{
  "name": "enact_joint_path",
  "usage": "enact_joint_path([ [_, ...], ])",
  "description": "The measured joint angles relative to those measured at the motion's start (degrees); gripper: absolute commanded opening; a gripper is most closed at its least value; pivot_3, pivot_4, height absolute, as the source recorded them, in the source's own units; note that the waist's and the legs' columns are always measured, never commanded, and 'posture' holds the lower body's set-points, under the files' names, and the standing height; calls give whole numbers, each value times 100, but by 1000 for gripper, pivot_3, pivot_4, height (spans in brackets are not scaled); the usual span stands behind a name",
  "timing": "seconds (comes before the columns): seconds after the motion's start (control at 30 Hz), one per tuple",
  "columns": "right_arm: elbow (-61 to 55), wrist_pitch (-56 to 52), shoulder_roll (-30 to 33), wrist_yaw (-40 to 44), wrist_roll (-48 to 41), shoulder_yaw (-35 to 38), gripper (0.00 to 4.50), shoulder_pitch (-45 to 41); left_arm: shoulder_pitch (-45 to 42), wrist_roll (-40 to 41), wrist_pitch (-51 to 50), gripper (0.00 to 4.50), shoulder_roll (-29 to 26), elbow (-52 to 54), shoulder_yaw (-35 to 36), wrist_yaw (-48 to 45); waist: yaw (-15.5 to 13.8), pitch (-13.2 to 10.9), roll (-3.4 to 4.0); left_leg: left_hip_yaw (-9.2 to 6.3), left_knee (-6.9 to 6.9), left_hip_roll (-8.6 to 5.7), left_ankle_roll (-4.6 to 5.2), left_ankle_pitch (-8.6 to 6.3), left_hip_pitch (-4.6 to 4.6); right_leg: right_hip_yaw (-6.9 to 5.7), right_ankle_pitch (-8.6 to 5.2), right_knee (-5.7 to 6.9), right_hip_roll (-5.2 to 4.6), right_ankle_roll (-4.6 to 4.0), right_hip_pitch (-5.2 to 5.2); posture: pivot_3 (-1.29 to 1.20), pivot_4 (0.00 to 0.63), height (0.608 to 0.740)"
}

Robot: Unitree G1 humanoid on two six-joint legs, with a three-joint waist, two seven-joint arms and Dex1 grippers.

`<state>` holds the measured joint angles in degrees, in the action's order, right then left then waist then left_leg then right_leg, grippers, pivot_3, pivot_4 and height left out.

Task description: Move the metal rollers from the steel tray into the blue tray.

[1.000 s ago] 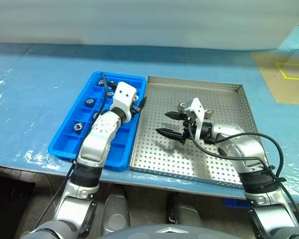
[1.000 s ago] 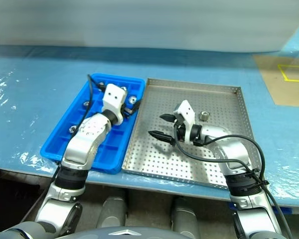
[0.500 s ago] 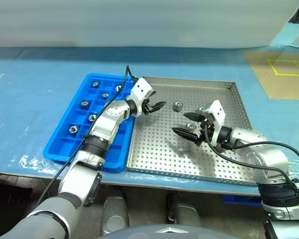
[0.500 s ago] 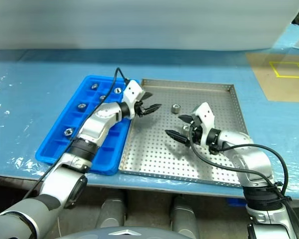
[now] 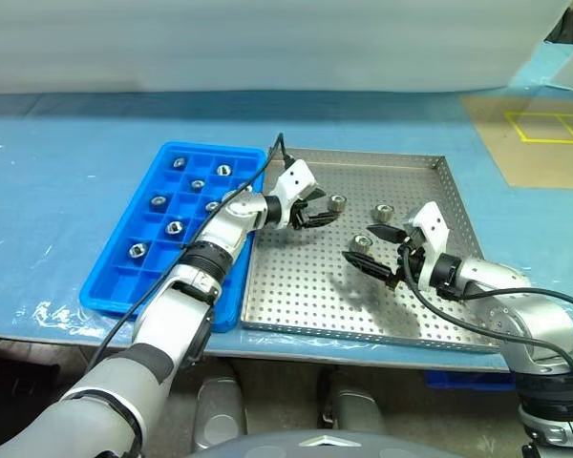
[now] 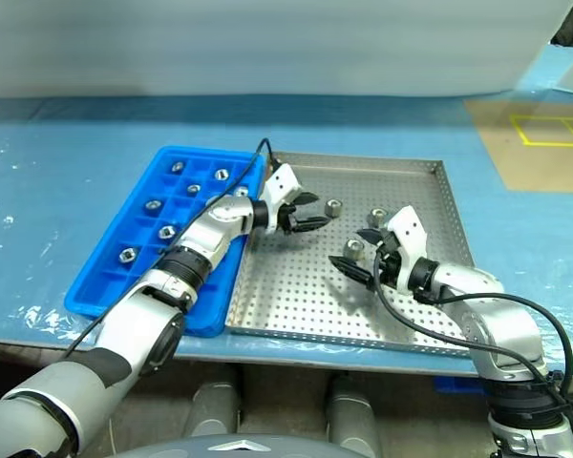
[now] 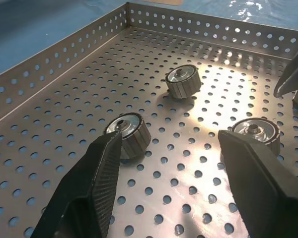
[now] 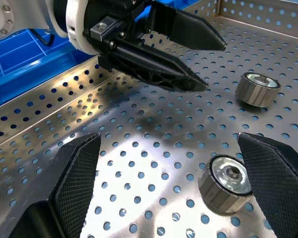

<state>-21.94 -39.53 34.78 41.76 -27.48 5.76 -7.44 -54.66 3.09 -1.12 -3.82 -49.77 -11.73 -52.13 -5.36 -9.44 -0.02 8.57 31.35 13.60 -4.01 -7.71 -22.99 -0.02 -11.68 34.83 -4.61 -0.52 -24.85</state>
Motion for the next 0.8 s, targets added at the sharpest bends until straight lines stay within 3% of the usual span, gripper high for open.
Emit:
enact_joint_path([
  [0.8,-935,-368,73,-663,-426,725,4500,1099,-395,-387,425,3243,600,-925,-189,-1138,218,2,3,11,-1,-7,29,-17,29,9,-1,-12,-6,2,27,-354,150,740],
])
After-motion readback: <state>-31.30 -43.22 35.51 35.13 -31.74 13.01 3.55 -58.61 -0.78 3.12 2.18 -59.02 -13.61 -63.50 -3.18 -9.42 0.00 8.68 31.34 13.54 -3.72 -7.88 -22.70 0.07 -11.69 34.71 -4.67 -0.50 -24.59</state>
